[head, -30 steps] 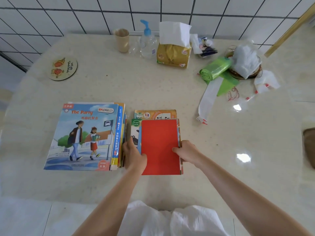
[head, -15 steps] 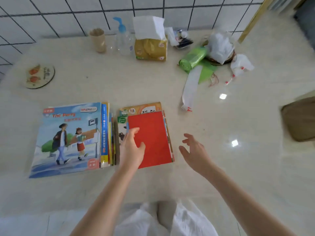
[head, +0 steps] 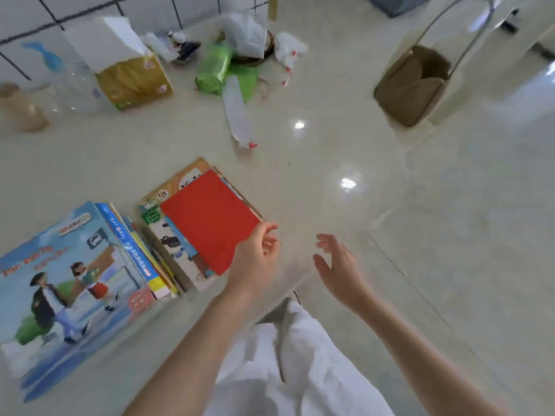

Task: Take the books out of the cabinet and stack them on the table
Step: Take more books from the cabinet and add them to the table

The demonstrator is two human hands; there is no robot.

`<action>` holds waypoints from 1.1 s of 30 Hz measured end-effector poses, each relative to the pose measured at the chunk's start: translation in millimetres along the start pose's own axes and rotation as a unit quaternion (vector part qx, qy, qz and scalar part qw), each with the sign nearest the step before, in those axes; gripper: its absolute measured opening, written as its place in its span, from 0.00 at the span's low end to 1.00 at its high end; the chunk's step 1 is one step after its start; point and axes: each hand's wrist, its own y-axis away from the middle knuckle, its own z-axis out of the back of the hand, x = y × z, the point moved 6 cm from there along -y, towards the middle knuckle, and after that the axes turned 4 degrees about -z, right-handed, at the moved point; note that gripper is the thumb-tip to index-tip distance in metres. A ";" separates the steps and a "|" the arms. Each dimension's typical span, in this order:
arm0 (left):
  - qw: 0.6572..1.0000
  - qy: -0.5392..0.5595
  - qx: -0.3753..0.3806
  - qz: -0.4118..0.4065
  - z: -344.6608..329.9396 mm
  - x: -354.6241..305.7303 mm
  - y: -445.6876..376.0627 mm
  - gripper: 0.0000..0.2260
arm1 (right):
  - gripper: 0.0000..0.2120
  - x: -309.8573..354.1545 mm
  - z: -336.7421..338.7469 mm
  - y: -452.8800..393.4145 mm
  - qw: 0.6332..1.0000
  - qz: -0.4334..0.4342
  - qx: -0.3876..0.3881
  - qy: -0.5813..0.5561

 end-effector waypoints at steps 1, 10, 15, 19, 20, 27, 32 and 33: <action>0.999 -0.012 0.029 -0.014 -6.9 -2.2 6.9 0.12 | 0.17 -8.6 0.5 16.6 1.000 -0.018 -0.012 -0.009; 0.959 -0.094 0.244 -0.107 -91.1 -33.5 71.4 0.12 | 0.17 -79.6 35.2 146.9 0.971 -0.178 -0.145 -0.066; 0.913 -0.130 0.331 -0.201 -144.4 -67.3 113.8 0.13 | 0.18 -116.5 44.2 218.5 0.937 -0.245 -0.221 -0.117; 0.875 -0.149 0.389 -0.248 -179.2 -83.0 155.6 0.12 | 0.17 -142.5 42.6 286.6 0.905 -0.296 -0.268 -0.146; 0.865 -0.149 0.404 -0.259 -188.9 -85.2 168.4 0.11 | 0.17 -151.0 41.8 305.2 0.896 -0.309 -0.281 -0.153; 0.778 -0.201 0.513 -0.301 -270.0 -82.3 282.9 0.10 | 0.16 -217.5 26.8 450.6 0.806 -0.422 -0.353 -0.219; 0.737 -0.185 0.579 -0.296 -327.0 -78.4 393.8 0.06 | 0.16 -261.2 4.6 564.1 0.733 -0.476 -0.397 -0.279; 0.733 -0.181 0.589 -0.289 -337.7 -78.0 415.8 0.07 | 0.16 -270.2 0.0 586.4 0.716 -0.484 -0.407 -0.295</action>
